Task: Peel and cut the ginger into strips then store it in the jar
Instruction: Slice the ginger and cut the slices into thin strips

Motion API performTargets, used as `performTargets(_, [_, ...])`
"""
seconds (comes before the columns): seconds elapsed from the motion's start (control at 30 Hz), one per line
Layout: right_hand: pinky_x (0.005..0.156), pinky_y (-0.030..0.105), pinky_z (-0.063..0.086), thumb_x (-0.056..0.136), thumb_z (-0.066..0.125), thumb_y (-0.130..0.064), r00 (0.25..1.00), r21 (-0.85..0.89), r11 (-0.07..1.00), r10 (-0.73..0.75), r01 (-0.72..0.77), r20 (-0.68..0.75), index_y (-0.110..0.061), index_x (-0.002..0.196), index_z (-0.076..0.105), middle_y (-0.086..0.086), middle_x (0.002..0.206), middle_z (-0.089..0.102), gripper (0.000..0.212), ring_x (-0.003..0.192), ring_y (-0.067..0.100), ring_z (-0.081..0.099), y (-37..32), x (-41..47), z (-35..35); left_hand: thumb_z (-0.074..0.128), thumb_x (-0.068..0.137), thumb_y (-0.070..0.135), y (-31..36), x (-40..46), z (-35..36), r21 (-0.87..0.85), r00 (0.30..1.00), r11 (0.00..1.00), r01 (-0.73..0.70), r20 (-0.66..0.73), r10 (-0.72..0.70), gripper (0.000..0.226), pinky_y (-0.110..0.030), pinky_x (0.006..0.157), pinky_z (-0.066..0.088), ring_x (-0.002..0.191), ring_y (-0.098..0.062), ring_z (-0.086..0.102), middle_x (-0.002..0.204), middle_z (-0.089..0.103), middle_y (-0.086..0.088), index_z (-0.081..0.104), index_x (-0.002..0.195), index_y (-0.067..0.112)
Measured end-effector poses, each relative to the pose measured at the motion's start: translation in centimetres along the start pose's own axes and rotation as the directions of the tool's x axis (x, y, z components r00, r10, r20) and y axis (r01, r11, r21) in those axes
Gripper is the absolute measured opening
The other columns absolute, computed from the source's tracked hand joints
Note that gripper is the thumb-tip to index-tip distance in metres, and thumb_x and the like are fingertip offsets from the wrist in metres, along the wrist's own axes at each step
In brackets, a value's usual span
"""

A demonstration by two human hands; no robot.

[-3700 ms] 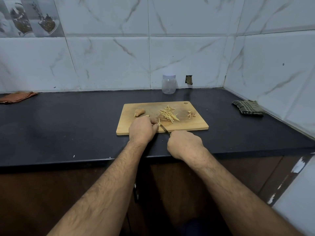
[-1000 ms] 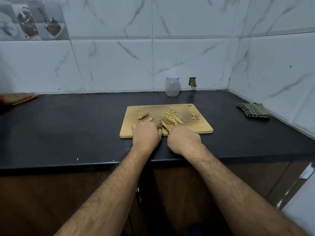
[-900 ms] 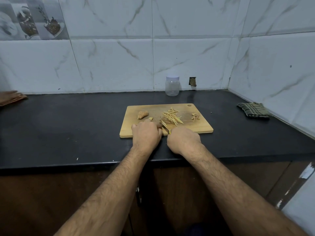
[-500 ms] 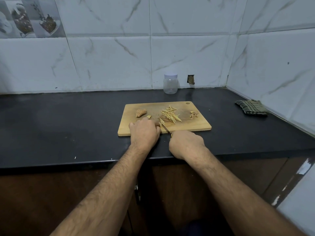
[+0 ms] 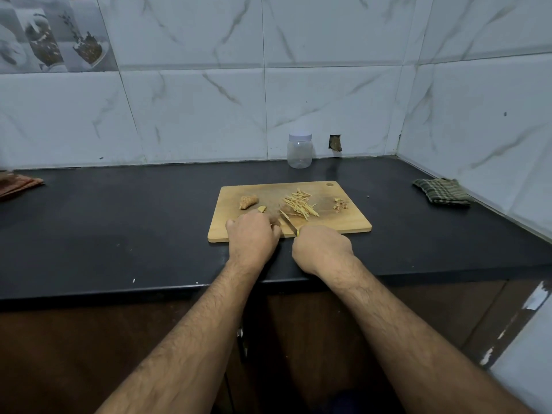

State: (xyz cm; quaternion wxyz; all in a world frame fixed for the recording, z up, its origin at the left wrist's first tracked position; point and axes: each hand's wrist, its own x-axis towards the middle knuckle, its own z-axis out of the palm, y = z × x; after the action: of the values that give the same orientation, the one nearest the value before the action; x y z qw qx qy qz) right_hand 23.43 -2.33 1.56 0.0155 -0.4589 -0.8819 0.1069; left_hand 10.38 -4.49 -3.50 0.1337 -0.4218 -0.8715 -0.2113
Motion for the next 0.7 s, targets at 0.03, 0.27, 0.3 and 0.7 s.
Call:
performTargets(0.03, [0.073,0.034,0.041,0.103,0.043,-0.027,1.0,-0.001,1.0,-0.006,0.006,-0.001,-0.015,0.123,0.06,0.005,0.122,0.062,0.029,0.102,0.023,0.058,-0.12,0.09,-0.02,0.048,0.093,0.03,0.01,-0.04,-0.08,-0.005,1.0,1.0,0.001,-0.002,-0.001,0.027,-0.04,0.085,0.034,0.093,-0.021,0.06,0.098,0.066,0.005,0.074,0.101,0.032])
performTargets(0.27, [0.074,0.033,0.043,0.1,0.045,-0.023,1.0,0.009,1.0,0.001,-0.002,0.017,-0.014,0.121,0.061,0.005,0.119,0.063,0.028,0.09,0.022,0.052,-0.28,0.38,-0.02,0.045,0.093,0.032,0.15,0.02,0.06,0.045,1.0,0.999,-0.025,0.01,0.025,0.031,-0.04,0.084,0.036,0.091,-0.02,0.06,0.101,0.063,0.004,0.074,0.105,0.031])
performTargets(0.3, [0.074,0.033,0.043,0.1,0.045,-0.023,1.0,0.009,1.0,0.0,0.0,0.017,-0.014,0.121,0.061,0.005,0.12,0.063,0.028,0.09,0.022,0.051,-0.27,0.39,0.01,0.044,0.094,0.032,0.14,0.02,0.1,0.055,1.0,0.998,-0.029,0.01,0.028,0.032,-0.041,0.084,0.037,0.091,-0.02,0.06,0.101,0.063,0.004,0.074,0.106,0.031])
performTargets(0.7, [0.074,0.033,0.041,0.099,0.046,-0.021,0.997,0.012,1.0,-0.003,0.002,0.072,-0.014,0.122,0.06,0.005,0.118,0.062,0.028,0.09,0.022,0.051,-0.4,0.34,-0.4,0.041,0.097,0.031,0.53,-0.16,-0.33,0.14,0.997,0.987,-0.082,0.025,0.079,0.034,-0.041,0.086,0.037,0.095,-0.023,0.06,0.107,0.062,0.001,0.072,0.11,0.031])
